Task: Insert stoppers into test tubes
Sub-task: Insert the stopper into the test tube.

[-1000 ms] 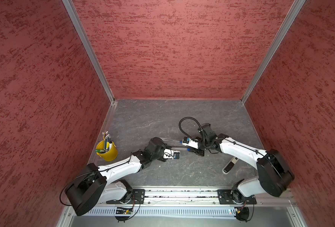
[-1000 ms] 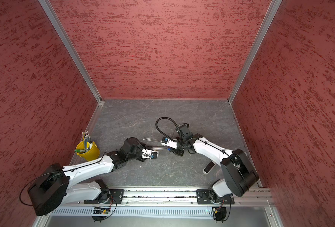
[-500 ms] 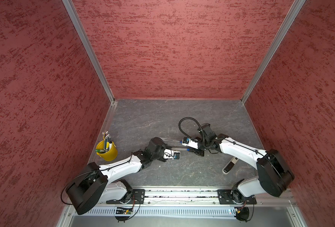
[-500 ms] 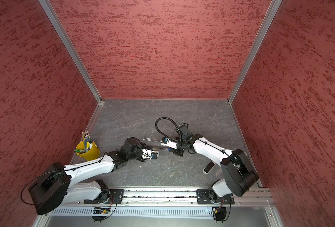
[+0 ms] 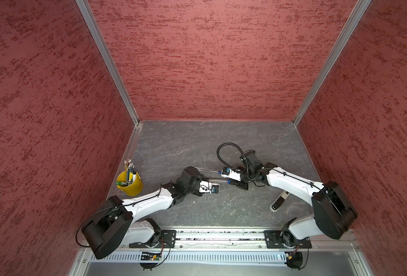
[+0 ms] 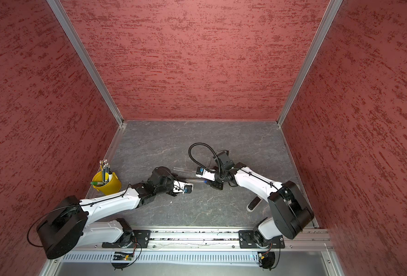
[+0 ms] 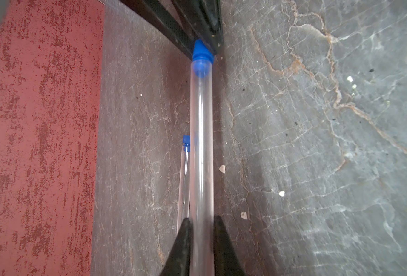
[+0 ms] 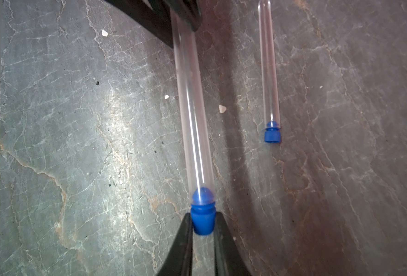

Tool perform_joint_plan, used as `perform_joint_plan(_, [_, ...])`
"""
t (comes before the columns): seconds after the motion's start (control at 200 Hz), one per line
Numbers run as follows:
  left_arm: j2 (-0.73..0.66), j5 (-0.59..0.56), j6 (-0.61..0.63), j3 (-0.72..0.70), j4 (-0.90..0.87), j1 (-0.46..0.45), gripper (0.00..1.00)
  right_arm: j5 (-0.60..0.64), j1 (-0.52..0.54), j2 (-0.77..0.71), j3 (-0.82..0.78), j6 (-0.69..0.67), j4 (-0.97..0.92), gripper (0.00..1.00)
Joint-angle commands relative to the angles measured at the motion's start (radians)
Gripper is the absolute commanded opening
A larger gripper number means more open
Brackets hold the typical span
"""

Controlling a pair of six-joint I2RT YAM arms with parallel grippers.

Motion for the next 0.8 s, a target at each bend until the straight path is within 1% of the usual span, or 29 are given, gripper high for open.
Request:
perform_joint_plan(0.0, [0.014,0.026,0.016,0.018,0.017,-0.011,0.16,-0.007,0.013,0.009,0.045,-0.028,0.025,0.17])
perform_joint_plan(0.311, [0.020,0.021,0.032,0.018,0.025,-0.010,0.15,0.013,0.024,0.024,0.056,-0.041,0.011,0.17])
perform_joint_plan(0.431, [0.020,0.021,0.031,0.017,0.025,-0.010,0.15,0.020,0.024,0.023,0.060,-0.038,0.010,0.19])
perform_joint_plan(0.581, [0.014,0.022,0.024,0.007,0.021,-0.003,0.14,0.032,0.024,0.020,0.056,-0.033,0.006,0.29])
perform_joint_plan(0.641, [0.011,0.020,0.024,0.006,0.016,0.003,0.14,0.035,0.024,0.016,0.052,-0.031,0.008,0.34])
perform_joint_plan(0.791, [0.003,0.030,0.019,0.002,0.008,0.014,0.14,0.043,0.024,0.008,0.043,-0.034,0.005,0.41])
